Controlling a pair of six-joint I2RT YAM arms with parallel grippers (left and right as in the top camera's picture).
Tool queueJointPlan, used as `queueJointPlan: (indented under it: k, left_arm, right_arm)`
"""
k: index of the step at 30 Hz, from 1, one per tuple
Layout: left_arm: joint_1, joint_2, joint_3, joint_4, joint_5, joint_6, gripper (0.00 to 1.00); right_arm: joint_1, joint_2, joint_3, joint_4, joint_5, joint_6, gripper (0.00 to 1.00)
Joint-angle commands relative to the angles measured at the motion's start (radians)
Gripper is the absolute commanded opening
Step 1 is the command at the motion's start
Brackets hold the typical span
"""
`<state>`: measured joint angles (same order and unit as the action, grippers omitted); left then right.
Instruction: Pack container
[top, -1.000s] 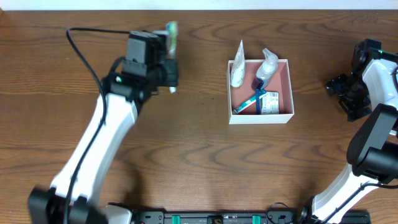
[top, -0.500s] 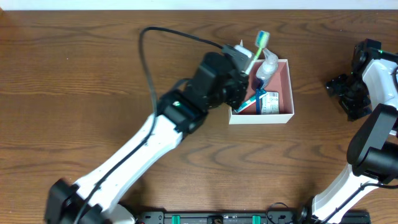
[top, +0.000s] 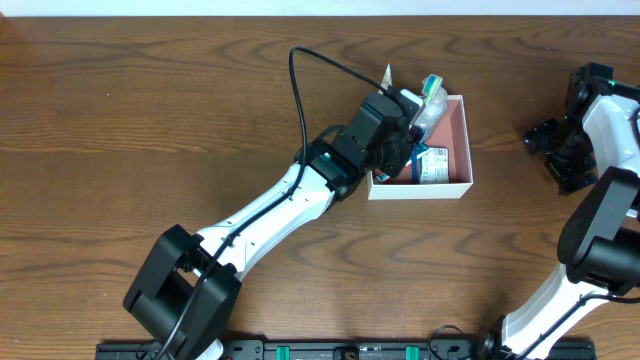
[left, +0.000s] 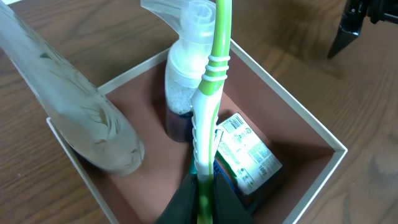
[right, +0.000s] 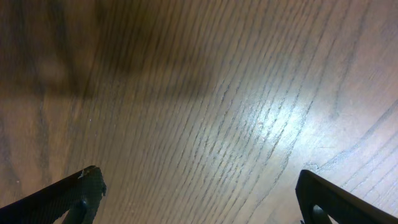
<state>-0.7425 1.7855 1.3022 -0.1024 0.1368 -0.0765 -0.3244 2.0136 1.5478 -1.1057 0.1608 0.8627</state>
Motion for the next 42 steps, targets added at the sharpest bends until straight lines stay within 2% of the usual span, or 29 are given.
queueJointPlan:
  k: [1, 2, 4, 9, 12, 15, 21, 23, 26, 31, 34, 38, 42]
  left_arm:
    - [0.000, 0.012, 0.009, 0.007, -0.035, 0.017, 0.08]
    - [0.000, 0.012, 0.009, 0.007, -0.038, 0.017, 0.09]
    - [0.000, 0.012, 0.009, 0.007, -0.045, 0.017, 0.22]
    - [0.000, 0.012, 0.009, 0.006, -0.045, 0.017, 0.24]
    - [0.000, 0.012, 0.009, 0.006, -0.045, 0.017, 0.38]
    - [0.000, 0.012, 0.009, 0.007, -0.045, 0.017, 0.45]
    - [0.000, -0.024, 0.009, -0.013, -0.045, 0.017, 0.71]
    - [0.000, -0.067, 0.009, -0.040, -0.045, 0.017, 0.87]
    - [0.007, -0.155, 0.009, -0.106, -0.063, 0.017, 1.00]
    - [0.044, -0.353, 0.009, -0.356, -0.257, 0.010, 0.98]
    - [0.078, -0.458, 0.009, -0.522, -0.331, -0.036, 0.98]
    - [0.121, -0.563, 0.009, -0.688, -0.336, -0.063, 0.98]
    - [0.129, -0.620, 0.009, -0.786, -0.336, -0.063, 0.98]
  right_arm:
    - [-0.002, -0.016, 0.000, 0.000, 0.011, 0.016, 0.99]
    - [-0.002, -0.016, 0.000, 0.000, 0.011, 0.016, 0.99]
    - [-0.002, -0.016, 0.000, 0.000, 0.011, 0.016, 0.99]
    - [-0.002, -0.016, 0.000, 0.000, 0.011, 0.016, 0.99]
    - [-0.002, -0.016, 0.000, 0.000, 0.011, 0.016, 0.99]
    - [-0.002, -0.016, 0.000, 0.000, 0.011, 0.016, 0.99]
    - [-0.002, -0.016, 0.000, 0.000, 0.011, 0.016, 0.99]
    - [-0.002, -0.016, 0.000, 0.000, 0.011, 0.015, 0.99]
    - [-0.002, -0.016, 0.000, 0.000, 0.011, 0.016, 0.99]
    - [-0.002, -0.016, 0.000, 0.000, 0.011, 0.016, 0.99]
    - [-0.002, -0.016, 0.000, 0.000, 0.011, 0.016, 0.99]
    - [-0.002, -0.016, 0.000, 0.000, 0.011, 0.016, 0.99]
    - [-0.002, -0.016, 0.000, 0.000, 0.011, 0.016, 0.99]
